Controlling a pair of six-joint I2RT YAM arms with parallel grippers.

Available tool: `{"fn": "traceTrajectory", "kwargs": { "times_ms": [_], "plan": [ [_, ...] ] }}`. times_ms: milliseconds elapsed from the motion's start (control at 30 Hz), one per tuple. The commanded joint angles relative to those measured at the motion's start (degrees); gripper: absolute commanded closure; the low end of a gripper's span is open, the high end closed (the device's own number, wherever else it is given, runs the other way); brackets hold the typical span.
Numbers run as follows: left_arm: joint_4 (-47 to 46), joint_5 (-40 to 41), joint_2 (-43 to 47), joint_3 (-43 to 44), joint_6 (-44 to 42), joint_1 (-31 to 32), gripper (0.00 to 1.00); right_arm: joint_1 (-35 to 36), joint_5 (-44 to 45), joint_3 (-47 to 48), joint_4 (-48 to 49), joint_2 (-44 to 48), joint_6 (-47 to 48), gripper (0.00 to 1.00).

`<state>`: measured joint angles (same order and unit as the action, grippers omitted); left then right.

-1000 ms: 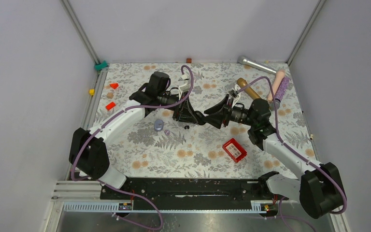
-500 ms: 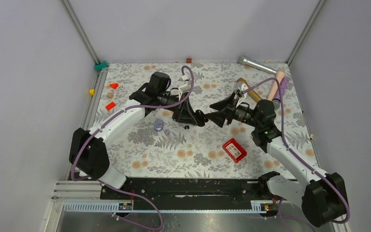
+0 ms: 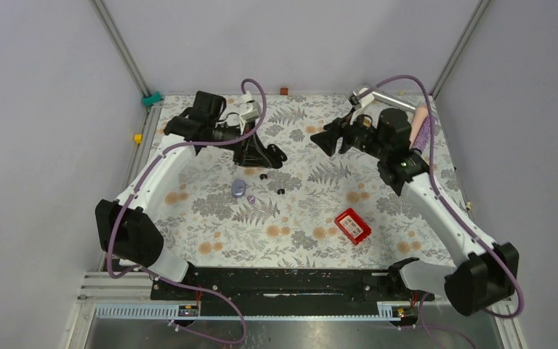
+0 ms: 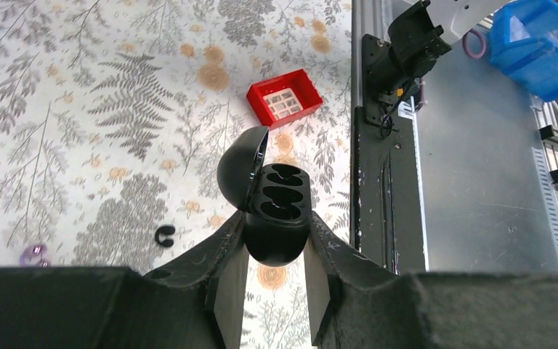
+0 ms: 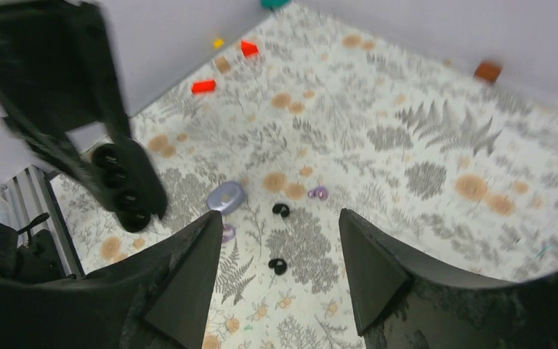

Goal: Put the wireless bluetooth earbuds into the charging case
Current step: Pick up the left earbud from the center of the board.

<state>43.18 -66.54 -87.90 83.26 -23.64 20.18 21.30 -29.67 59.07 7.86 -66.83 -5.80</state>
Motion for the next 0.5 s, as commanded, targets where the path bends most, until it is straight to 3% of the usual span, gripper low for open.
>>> {"fn": "traceTrajectory", "kwargs": {
  "times_ms": [0, 133, 233, 467],
  "plan": [
    [8.24, -3.23, 5.40, -0.13, -9.69, -4.11, 1.00, -0.29, 0.27, 4.25, -6.44, -9.51, -2.17, 0.36],
    [14.01, -5.30, 8.52, -4.58, -17.72, -8.04, 1.00, -0.20, -3.71, 10.92, -10.46, -20.14, -3.83, 0.44],
    [19.61, -5.06, 9.59, -5.74, -24.57, -10.52, 1.00, 0.19, -5.96, 17.33, -16.94, -29.14, -3.75, 0.44],
    [35.10, -4.51, 7.68, -2.80, -38.87, -12.83, 1.00, 4.26, -6.66, 19.27, -22.08, -38.91, -4.16, 0.48]
  ]
}}
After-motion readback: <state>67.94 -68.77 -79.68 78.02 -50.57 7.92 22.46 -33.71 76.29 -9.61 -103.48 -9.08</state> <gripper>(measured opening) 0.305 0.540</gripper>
